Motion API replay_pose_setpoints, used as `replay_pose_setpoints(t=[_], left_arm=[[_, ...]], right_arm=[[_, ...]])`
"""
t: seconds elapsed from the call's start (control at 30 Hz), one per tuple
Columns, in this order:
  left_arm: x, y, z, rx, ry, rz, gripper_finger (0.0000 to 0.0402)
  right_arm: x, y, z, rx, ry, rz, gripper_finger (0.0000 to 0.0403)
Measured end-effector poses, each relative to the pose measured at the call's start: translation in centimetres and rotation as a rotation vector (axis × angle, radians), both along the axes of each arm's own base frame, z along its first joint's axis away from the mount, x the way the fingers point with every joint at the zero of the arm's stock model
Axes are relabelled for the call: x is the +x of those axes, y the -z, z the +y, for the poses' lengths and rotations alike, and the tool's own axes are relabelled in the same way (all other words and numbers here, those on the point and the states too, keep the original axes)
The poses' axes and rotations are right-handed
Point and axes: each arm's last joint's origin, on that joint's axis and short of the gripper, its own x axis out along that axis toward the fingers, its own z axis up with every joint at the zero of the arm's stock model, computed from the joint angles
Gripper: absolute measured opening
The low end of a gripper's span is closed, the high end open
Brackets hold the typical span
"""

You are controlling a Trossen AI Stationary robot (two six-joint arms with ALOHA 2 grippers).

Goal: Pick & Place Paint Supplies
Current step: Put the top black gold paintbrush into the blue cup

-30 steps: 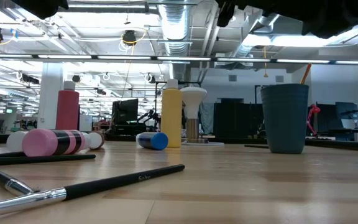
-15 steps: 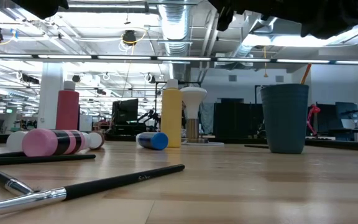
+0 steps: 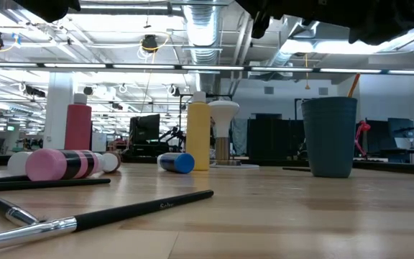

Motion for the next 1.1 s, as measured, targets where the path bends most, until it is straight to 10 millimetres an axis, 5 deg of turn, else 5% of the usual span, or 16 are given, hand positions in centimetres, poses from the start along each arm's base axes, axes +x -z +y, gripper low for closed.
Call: replay_pose_setpoints(t=[0.3,0.57,0.9,1.1], left_arm=[[0.0,0.0,0.0,-0.015,-0.013,0.007,0.001],[0.1,0.1,0.1,-0.022,-0.032,0.018,0.0003],[0.2,0.4,0.2,-0.024,-0.055,0.047,0.0001],[0.8,0.4,0.7,-0.035,-0.092,0.07,0.0001]], right_arm=[[0.0,0.1,-0.1,-0.002,0.004,0.007,0.0],[0.1,0.1,-0.1,-0.008,0.005,0.013,0.0009],[-0.9,-1.5,-0.3,0.077,-0.016,0.04,0.0169],[-4.0,-4.7,0.0,0.042,-0.048,0.116,0.0258]])
